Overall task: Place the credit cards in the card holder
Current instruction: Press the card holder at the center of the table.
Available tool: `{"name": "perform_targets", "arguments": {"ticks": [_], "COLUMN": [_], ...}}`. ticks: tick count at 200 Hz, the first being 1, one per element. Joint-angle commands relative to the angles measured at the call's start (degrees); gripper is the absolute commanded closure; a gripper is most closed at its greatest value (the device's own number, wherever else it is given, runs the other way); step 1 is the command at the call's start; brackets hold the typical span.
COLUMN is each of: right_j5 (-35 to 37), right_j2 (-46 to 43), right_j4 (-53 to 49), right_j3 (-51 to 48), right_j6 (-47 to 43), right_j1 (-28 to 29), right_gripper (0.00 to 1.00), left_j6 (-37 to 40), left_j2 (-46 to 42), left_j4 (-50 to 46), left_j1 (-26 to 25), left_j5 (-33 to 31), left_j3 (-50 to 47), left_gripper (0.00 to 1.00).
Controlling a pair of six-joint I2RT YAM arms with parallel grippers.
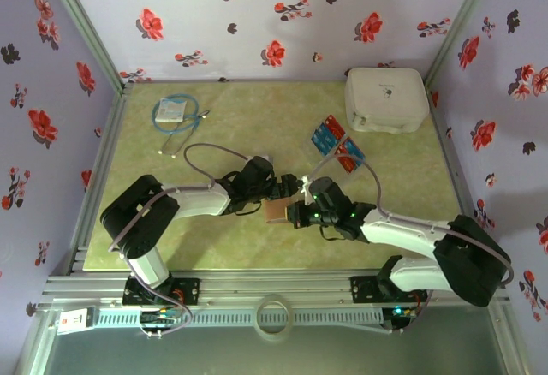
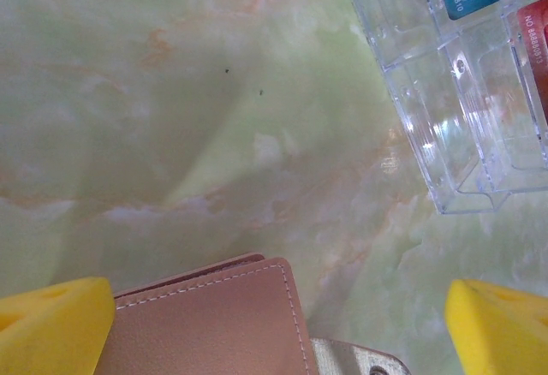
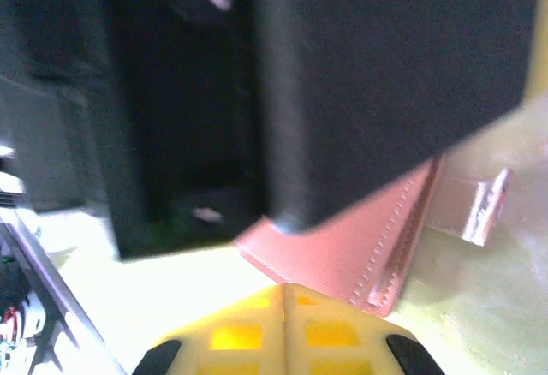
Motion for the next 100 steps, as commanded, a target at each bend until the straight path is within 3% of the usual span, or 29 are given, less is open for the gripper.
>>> {"name": "perform_targets", "arguments": {"ticks": [1, 100], "right_j5": [1.89, 3.85], "right_j2": [1.30, 7.45], "right_j4": [5.84, 10.62], "right_j3": [-2.34, -4.61], "right_j6": [0.57, 0.94], "right_j1": [0.09, 0.01], "right_gripper": [1.00, 1.00], "left_j6": [-1.52, 1.04], "left_j2": [0.76, -4.63], "left_j4": [-1.84, -6.99], "left_j1": [-0.49, 1.00], "left_j5": [-0.75, -0.40], "left_j3": [0.97, 4.41], "left_gripper": [0.00, 0.00]}}
